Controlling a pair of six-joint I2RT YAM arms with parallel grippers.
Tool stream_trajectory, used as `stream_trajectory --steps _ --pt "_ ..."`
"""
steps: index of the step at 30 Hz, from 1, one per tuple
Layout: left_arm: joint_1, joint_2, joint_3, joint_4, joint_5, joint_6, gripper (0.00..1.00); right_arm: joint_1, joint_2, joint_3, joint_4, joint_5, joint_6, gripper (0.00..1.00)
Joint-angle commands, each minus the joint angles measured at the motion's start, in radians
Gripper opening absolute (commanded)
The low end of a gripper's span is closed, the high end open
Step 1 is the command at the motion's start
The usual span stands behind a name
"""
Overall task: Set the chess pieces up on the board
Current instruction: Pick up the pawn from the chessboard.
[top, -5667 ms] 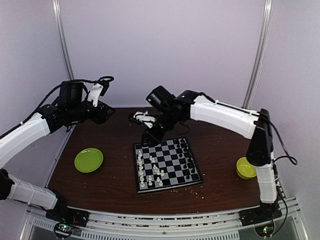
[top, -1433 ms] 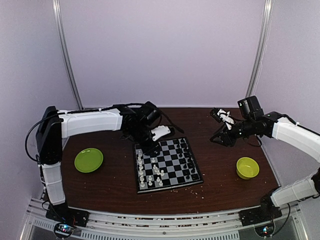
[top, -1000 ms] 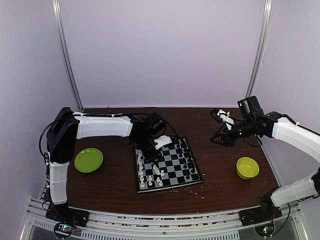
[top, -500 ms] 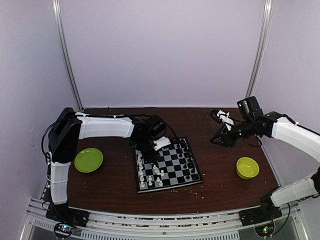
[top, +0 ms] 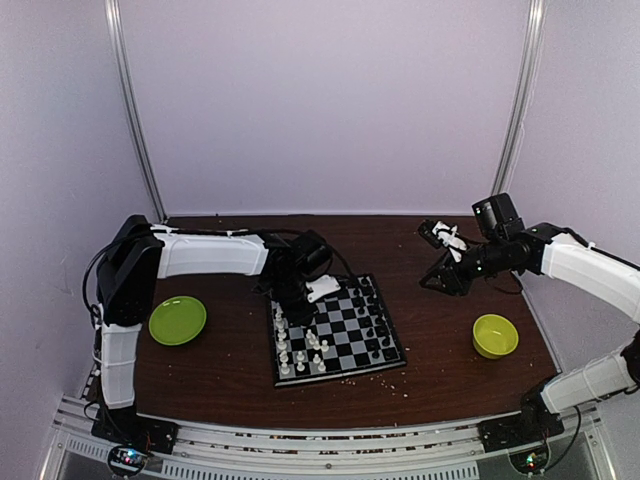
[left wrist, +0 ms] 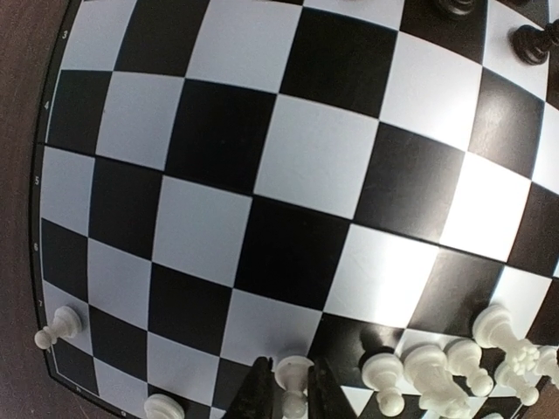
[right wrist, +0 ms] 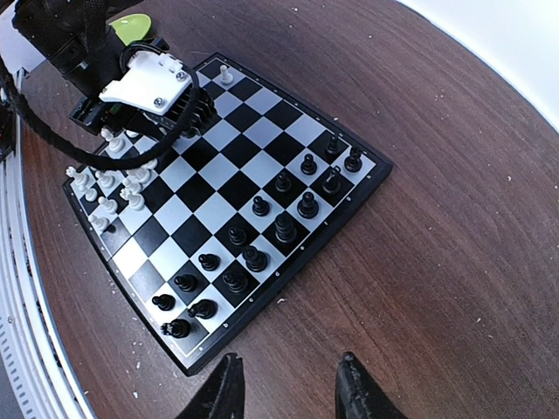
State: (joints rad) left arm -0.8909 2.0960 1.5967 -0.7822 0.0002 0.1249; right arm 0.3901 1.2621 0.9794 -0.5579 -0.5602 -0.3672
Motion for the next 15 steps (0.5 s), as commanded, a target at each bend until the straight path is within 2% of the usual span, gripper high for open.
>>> stream_trajectory --steps 1,7,15 --pt "0.001 -0.039 -0.014 -0.020 0.001 0.002 0.14 -0.007 0.008 0.031 -0.011 0.010 -0.008 0.36" --pt "0.001 -0.056 -0.023 -0.028 -0.012 -0.002 0.16 -0.007 0.011 0.032 -0.012 0.008 -0.009 0.36" --pt "0.001 -0.060 -0.019 -0.035 -0.001 -0.003 0.09 -0.007 0.014 0.033 -0.014 0.010 -0.011 0.36"
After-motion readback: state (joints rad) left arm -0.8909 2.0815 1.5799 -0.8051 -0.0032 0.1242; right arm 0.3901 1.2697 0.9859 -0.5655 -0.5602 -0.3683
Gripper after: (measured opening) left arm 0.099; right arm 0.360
